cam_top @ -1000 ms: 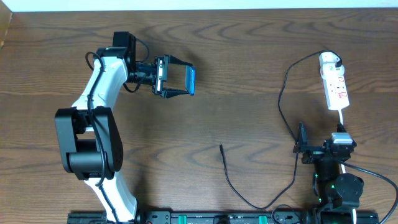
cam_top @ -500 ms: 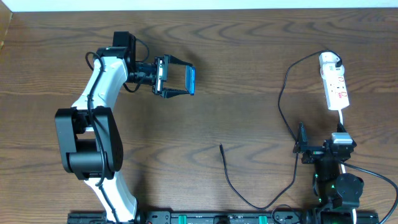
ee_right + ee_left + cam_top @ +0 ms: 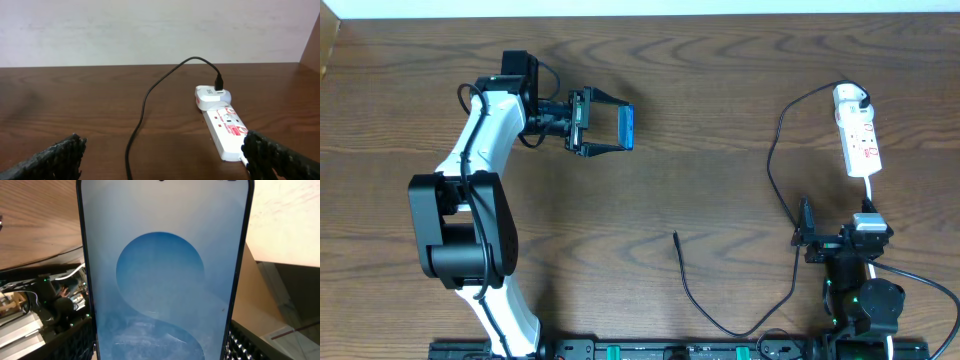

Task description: Plug charger to phone and switch on socket

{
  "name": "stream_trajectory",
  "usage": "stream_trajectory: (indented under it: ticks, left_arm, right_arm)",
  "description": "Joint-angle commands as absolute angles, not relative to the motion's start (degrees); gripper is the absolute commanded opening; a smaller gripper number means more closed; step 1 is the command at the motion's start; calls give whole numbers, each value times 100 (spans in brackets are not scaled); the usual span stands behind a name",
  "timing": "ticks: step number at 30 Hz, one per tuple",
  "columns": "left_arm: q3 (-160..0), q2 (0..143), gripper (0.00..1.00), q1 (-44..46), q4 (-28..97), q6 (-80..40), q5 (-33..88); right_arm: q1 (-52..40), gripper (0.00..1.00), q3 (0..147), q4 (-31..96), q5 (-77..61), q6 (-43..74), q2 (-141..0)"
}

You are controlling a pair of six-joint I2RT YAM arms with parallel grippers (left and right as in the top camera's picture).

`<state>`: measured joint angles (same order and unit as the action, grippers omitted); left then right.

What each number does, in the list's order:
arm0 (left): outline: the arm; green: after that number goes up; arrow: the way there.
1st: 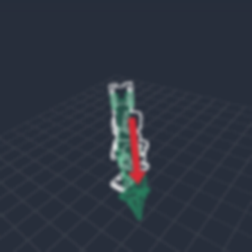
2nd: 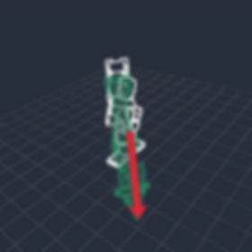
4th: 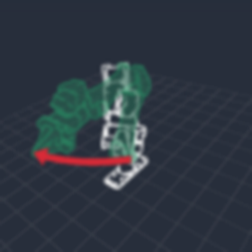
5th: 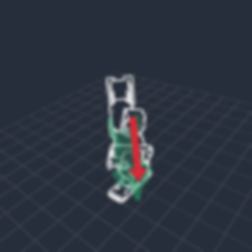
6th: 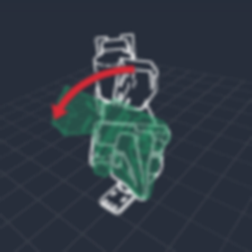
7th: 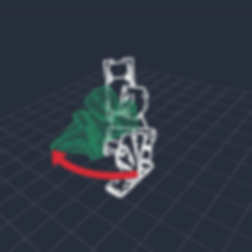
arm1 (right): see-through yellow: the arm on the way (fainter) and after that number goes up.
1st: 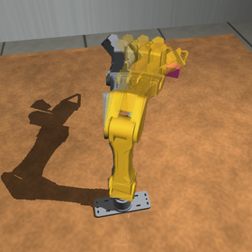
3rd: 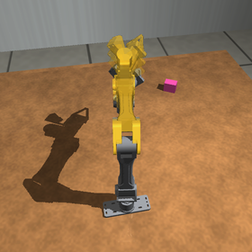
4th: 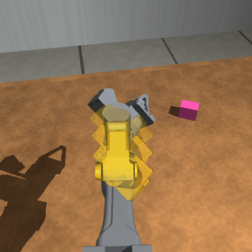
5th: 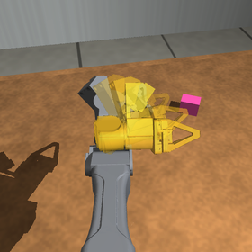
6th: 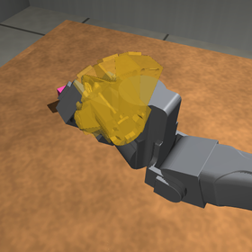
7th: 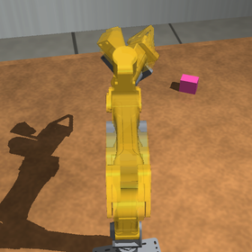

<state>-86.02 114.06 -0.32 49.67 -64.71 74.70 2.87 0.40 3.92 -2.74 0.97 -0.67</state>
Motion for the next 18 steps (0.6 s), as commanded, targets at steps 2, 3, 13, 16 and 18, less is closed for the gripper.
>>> stream_trajectory:
  ticks: [2,3,13,16,18]
  left_arm:
    - [-8626,11271,8,-58,4980,-6545,7738]
    - [-8626,11271,7,-58,4980,-6532,7736]
    - [-8626,11271,8,-58,4982,-5502,7518]
    - [-8626,11271,8,-58,4982,-5378,7015]
    - [-8626,11271,7,-58,4978,-5374,6845]
  right_arm:
    - [296,99,32,414,-250,34,-32]
    - [296,99,32,414,-250,36,-32]
    - [296,99,32,414,-250,34,-32]
    - [296,99,32,414,-250,36,-32]
    - [296,99,32,414,-250,34,-32]
